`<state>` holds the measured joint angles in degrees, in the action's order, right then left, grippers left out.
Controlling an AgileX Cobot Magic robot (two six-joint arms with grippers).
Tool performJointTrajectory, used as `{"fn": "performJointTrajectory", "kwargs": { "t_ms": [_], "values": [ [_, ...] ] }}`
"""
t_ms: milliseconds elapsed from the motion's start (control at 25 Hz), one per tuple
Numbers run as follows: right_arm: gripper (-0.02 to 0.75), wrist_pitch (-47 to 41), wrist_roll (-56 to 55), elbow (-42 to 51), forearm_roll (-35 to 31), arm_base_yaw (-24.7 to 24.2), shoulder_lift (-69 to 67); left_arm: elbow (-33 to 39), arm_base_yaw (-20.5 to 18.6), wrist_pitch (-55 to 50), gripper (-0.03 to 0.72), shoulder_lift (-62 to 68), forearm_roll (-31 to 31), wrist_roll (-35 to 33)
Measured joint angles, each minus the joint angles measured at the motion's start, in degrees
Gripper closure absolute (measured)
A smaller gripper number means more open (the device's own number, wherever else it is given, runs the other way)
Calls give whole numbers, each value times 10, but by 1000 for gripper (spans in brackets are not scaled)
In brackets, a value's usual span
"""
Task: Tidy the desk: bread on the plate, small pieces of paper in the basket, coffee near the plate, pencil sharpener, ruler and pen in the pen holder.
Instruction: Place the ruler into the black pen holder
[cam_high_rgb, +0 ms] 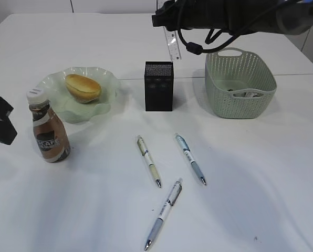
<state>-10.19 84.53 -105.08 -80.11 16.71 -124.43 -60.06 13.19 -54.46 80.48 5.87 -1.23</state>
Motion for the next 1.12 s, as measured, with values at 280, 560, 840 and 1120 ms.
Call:
{"fn": "performJointTrajectory", "kwargs": {
  "t_ms": [280,560,840,1120],
  "values": [
    [435,-10,157,-38,-164,0,-57,0,0,4,348,0,0,0],
    [435,-56,262,-73,-234,0,-85,0,0,7,348,0,0,0],
    [435,-57,269,-78,-236,0,-106,0,0,9,348,0,0,0],
    [435,-58,270,-84,-236,0,-120,0,0,13,348,0,0,0]
  ]
}}
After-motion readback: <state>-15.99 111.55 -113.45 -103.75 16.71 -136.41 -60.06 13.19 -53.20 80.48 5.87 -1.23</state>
